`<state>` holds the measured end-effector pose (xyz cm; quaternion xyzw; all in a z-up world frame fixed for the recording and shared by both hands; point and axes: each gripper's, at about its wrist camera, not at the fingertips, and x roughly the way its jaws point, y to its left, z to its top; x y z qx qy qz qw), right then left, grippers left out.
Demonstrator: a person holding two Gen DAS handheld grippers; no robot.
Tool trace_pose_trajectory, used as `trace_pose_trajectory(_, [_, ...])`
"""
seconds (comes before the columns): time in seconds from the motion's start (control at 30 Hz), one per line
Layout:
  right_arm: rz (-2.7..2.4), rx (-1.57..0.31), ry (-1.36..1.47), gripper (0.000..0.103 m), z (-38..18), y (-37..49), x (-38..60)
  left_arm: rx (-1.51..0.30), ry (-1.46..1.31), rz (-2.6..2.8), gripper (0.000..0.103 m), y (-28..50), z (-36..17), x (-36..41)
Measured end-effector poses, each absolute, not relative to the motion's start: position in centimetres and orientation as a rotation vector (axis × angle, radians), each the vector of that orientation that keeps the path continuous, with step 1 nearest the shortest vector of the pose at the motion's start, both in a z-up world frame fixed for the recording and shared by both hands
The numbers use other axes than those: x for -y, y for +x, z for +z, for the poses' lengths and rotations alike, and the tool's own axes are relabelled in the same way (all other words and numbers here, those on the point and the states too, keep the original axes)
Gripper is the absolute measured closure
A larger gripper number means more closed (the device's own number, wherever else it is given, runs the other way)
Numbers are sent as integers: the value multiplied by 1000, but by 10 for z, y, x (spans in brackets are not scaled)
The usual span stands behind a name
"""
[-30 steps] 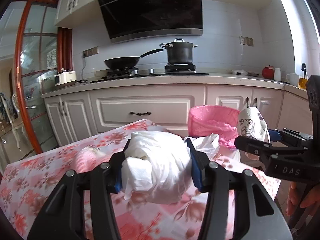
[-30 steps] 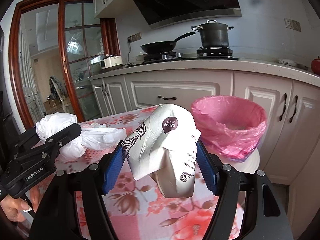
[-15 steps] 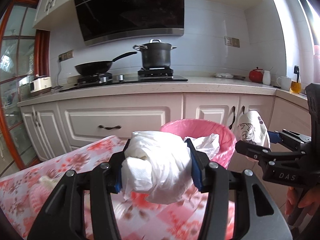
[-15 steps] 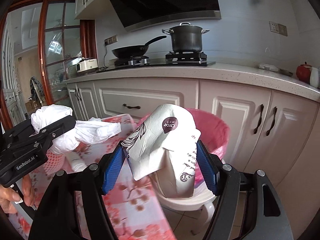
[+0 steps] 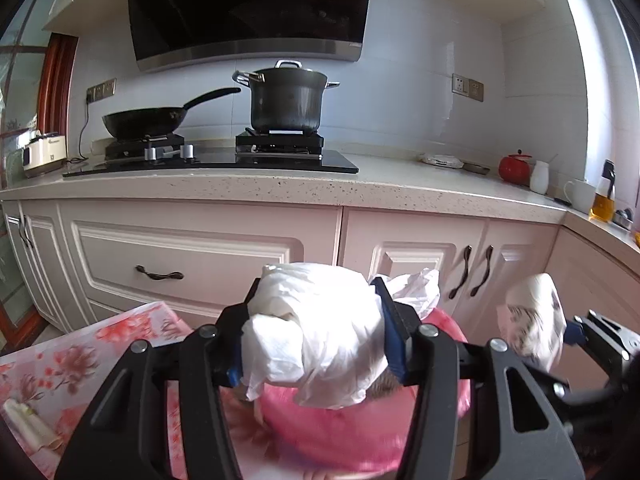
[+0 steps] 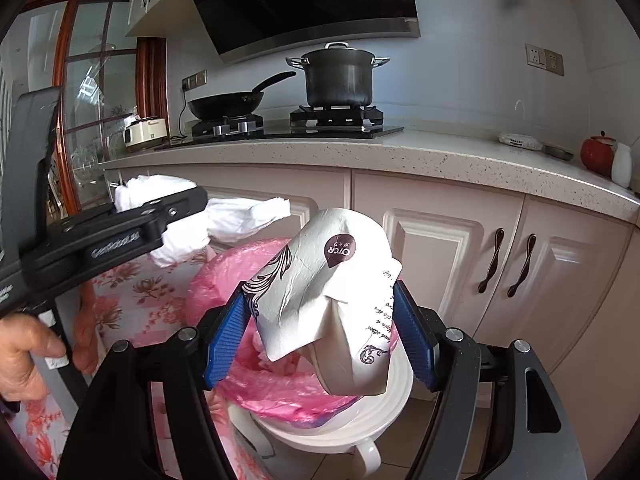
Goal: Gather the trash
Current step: 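Open both tools over the pink bin to drop cup and tissue, then move both open tools back toward the pink foam nets on the table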
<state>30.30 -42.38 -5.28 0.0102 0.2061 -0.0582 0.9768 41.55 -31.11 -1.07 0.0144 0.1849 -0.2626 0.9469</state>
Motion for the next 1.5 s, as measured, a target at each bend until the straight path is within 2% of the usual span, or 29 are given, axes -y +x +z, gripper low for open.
trace_pose_trajectory(0.1, [-119, -424, 15, 37, -58, 315, 431, -387, 25, -549, 47, 436, -14, 323])
trace_pose_trajectory(0.17, [-118, -430, 16, 37, -62, 325, 434, -382, 34, -556, 27, 444, -17, 328])
trace_pose_trajectory(0.2, [-118, -432, 18, 37, -64, 328, 434, -382, 34, -562, 23, 449, -18, 330])
trace_pose_trajectory(0.3, [-114, -442, 29, 36, -70, 342, 436, -355, 53, -553, 21, 447, -15, 323])
trace_pose_trajectory(0.43, [-97, -457, 42, 35, -76, 361, 431, -306, 55, -511, 13, 432, -9, 295])
trace_pose_trajectory(0.5, [-90, -466, 48, 25, -78, 369, 429, -290, 61, -478, 12, 424, -6, 278])
trace_pose_trajectory(0.6, [-95, -467, 57, 24, -76, 376, 426, -272, 41, -423, 5, 408, 0, 247])
trace_pose_trajectory(0.93, [-55, -422, 41, 24, -43, 339, 384, -238, 102, -291, 5, 335, 7, 162])
trace_pose_trajectory(1.13, [3, -402, 33, 19, -28, 304, 333, -226, 109, -233, 5, 278, 7, 115])
trace_pose_trajectory(1.5, [106, -435, 63, 19, -43, 261, 242, -237, 55, -116, 5, 191, 0, 14])
